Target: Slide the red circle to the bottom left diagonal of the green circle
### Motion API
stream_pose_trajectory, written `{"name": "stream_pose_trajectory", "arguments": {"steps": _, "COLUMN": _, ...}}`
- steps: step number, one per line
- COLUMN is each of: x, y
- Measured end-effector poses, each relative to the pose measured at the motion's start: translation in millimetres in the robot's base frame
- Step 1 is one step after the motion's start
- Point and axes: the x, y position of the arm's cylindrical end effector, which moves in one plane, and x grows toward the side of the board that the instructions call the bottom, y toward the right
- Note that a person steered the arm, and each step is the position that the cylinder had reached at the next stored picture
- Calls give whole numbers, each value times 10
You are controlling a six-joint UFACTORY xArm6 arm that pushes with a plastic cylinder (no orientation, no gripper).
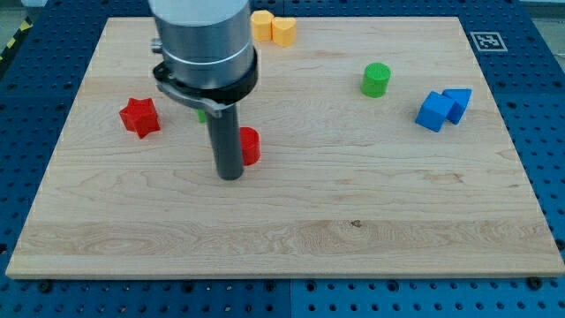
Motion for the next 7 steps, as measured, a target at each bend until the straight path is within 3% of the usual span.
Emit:
{"name": "stream_pose_trajectory", "arguments": {"steps": 3, "x": -127, "y": -303}}
{"name": "stream_pose_trajectory", "arguments": {"steps": 6, "x": -395, "y": 705}}
{"name": "stream_pose_trajectory", "arguments": {"steps": 7, "x": -316, "y": 724}}
